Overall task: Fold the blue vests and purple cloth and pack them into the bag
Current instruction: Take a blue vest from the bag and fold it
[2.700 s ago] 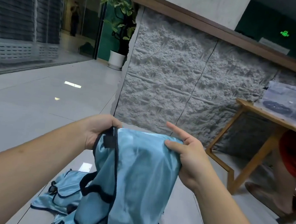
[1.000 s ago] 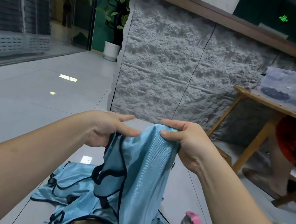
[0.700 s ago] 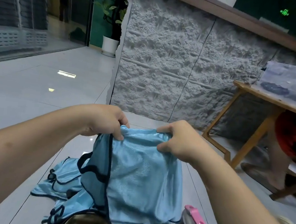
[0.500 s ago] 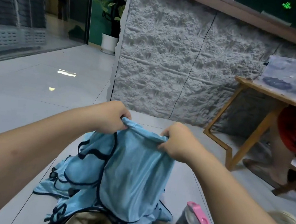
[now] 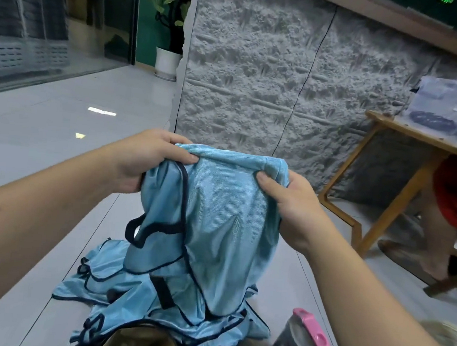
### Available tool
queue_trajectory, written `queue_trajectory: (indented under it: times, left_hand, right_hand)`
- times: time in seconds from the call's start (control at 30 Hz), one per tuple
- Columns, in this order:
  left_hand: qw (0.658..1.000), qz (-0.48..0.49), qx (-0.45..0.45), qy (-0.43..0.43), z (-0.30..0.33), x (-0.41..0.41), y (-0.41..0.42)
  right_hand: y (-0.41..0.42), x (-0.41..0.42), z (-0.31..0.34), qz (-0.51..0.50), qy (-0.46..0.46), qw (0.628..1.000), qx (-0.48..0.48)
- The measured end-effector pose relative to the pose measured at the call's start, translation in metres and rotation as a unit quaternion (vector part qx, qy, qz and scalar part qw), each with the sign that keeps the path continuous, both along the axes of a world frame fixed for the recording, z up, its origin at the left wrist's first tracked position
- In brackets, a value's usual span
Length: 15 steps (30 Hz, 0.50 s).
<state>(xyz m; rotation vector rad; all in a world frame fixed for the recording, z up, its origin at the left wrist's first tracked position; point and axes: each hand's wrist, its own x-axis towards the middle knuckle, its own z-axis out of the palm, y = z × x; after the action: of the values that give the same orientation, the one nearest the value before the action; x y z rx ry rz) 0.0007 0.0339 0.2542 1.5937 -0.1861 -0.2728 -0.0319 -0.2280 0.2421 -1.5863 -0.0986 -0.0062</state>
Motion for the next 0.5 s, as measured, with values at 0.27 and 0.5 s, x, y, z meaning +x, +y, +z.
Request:
queue_trajectory:
  times: [0.27, 0.5]
  left_hand:
    - [0.989, -0.045, -0.116, 0.080, -0.005, -0.001, 0.000]
    - [0.971, -0.026, -0.154, 0.180, -0.014, -0.001, 0.002]
  right_hand:
    - [-0.001, 0.003, -0.017, 0.103, 0.115, 0.959, 0.238]
    - [0.013, -0.007, -0.064, 0.227, 0.184, 0.944, 0.155]
